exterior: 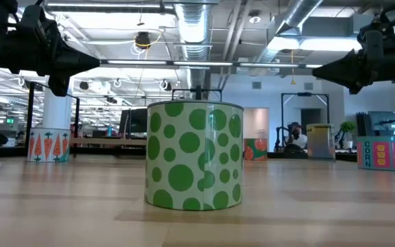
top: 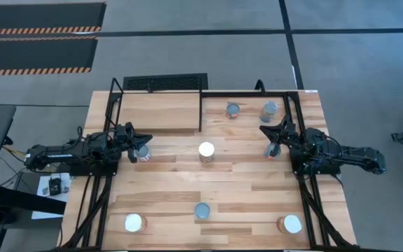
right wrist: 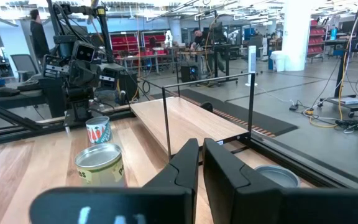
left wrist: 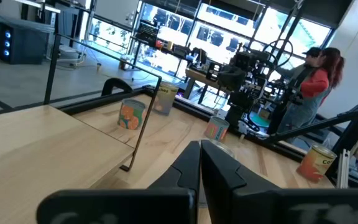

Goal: Pick and place cans onto a shelf

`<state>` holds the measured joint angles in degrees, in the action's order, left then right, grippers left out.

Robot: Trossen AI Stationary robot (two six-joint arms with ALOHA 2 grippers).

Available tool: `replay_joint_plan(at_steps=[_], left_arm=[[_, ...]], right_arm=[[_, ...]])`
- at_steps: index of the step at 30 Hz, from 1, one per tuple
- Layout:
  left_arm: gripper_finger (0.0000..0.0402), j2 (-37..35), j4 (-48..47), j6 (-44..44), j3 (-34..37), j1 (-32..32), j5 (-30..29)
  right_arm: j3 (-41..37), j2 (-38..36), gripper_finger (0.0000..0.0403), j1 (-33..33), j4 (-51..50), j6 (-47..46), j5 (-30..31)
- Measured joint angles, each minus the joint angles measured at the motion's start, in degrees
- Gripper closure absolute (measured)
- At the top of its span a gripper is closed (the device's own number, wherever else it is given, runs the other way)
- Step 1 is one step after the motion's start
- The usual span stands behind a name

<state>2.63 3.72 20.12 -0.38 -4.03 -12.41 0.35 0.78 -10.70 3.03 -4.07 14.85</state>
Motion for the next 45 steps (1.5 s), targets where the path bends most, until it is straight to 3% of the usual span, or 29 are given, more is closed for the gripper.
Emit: replay_joint_plan(at_steps=[18, 23, 29, 36, 41, 45], left_arm=[[0.0401, 0.0, 0.0, 0.0, 0.0, 0.0, 0.0], [0.0401, 0.0, 0.0, 0.3, 0.0, 0.0, -0.1], [0.0401, 0.0, 0.1, 6.1, 0.0, 0.0, -0.6], [0.0401, 0.0, 0.1, 7.1, 0.0, 0.0, -1.6], [0.0401, 0.0, 0.2, 7.4, 0.0, 0.0, -2.1], [0.0401, 0.0, 0.5, 11.3, 0.0, 0.0, -5.7]], right_arm=[[0.0, 0.0, 0.0354, 0.0, 1.8, 0.0, 0.1], [0.0, 0.0, 0.0354, 0.1, 11.3, -2.3, 0.2], [0.0, 0.0, 0.0354, 0.1, 20.7, -15.5, 0.2], [0.0, 0.0, 0.0354, -1.1, 27.7, -25.7, 8.1], [0.9, 0.1, 0.0356, -2.8, 31.3, -22.0, 4.0], [3.5, 1.2, 0.0387, -3.1, 31.9, -21.3, 2.9]])
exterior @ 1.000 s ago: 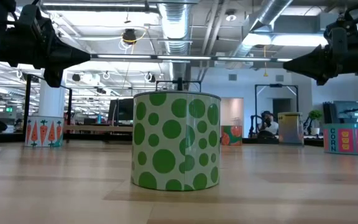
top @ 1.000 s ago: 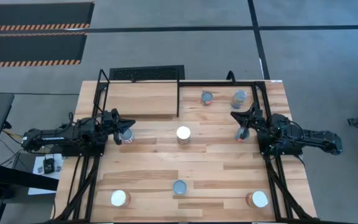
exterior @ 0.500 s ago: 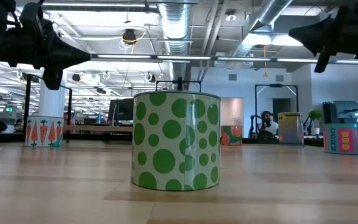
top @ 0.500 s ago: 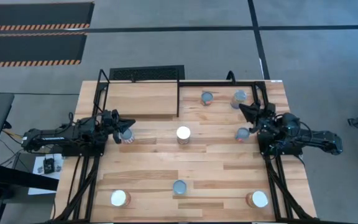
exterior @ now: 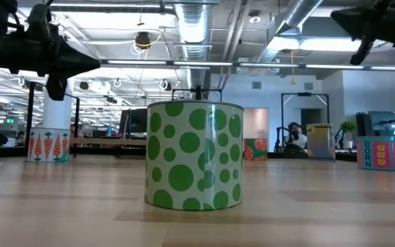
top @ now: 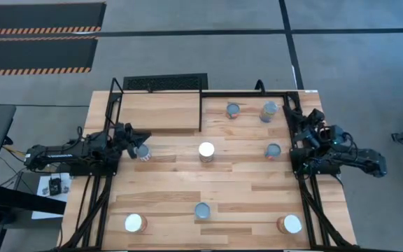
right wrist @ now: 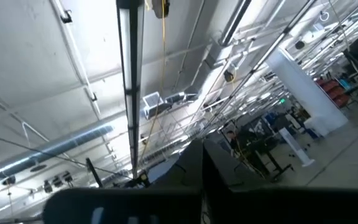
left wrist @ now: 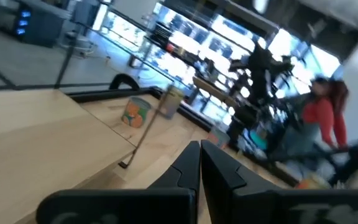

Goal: Pick and place cans onto a shelf
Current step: Put the small canned oranges on the shelf

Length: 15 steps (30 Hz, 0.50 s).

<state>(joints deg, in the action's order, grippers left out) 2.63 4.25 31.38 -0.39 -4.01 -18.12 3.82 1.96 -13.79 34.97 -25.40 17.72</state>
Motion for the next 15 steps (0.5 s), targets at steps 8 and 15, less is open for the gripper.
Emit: replay_joint_plan(at_steps=[8, 15], left_arm=[[0.0401, 0.0, 0.9, 2.8, 0.0, 0.0, -10.7], [0.0401, 0.0, 0.9, 2.8, 0.0, 0.0, -12.0]], right_arm=[[8.8, 7.3, 0.0395, 0.0, -11.8, 2.2, -1.7], [23.9, 25.6, 0.0399, 0.1, -25.0, 8.6, -0.9]])
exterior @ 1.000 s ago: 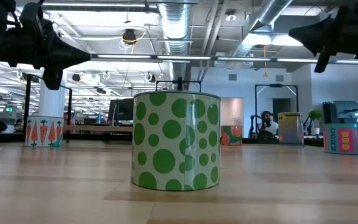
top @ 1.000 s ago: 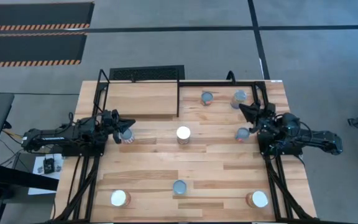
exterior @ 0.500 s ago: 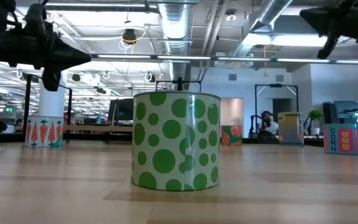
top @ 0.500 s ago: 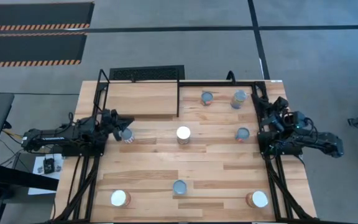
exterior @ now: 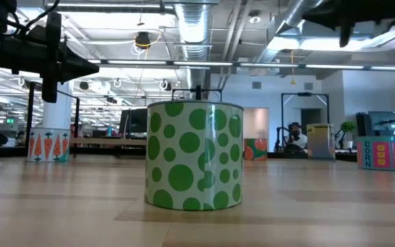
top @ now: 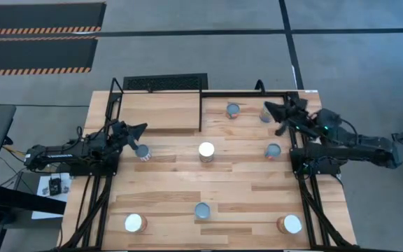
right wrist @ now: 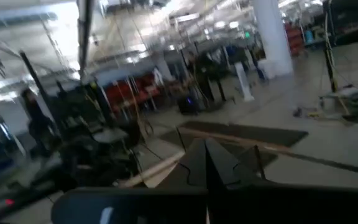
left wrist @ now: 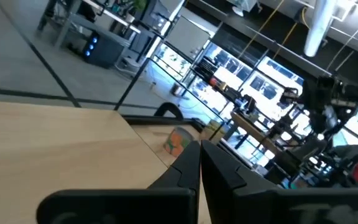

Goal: Pick and place cans onto a shelf
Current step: Put the small canned oranges on the shelf

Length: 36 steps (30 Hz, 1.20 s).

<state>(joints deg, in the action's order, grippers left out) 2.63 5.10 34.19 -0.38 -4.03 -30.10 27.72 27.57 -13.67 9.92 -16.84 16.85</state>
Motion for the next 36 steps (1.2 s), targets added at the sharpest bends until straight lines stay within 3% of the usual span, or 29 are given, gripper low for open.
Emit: replay_joint_plan(at_steps=[2, 6, 10, 20, 28, 36], left_arm=[[0.0401, 0.0, 0.0, 0.2, 0.0, 0.0, 0.7], [0.0401, 0.0, 0.0, -1.0, 0.0, 0.0, 0.8], [0.0401, 0.0, 0.0, -3.1, 0.0, 0.0, -0.4], [0.0401, 0.0, 0.0, -6.5, 0.0, 0.0, -3.8], [0.0401, 0.0, 0.0, -7.0, 0.0, 0.0, -5.0], [0.0401, 0.0, 0.0, -7.0, 0.0, 0.0, -5.3]], right_arm=[[5.2, 6.5, 0.0399, -0.2, -4.2, -0.8, -0.6], [17.0, 19.7, 0.0400, -2.3, -21.7, -3.3, -1.6], [26.6, 31.8, 0.0400, -5.8, -33.8, -4.8, -8.8], [41.7, 54.7, 0.0397, -16.4, -50.0, 14.1, -23.2], [46.3, 67.5, 0.0334, -19.6, -53.9, 24.4, -19.8], [49.2, 75.9, 0.0245, -19.6, -54.1, 29.1, -17.0]])
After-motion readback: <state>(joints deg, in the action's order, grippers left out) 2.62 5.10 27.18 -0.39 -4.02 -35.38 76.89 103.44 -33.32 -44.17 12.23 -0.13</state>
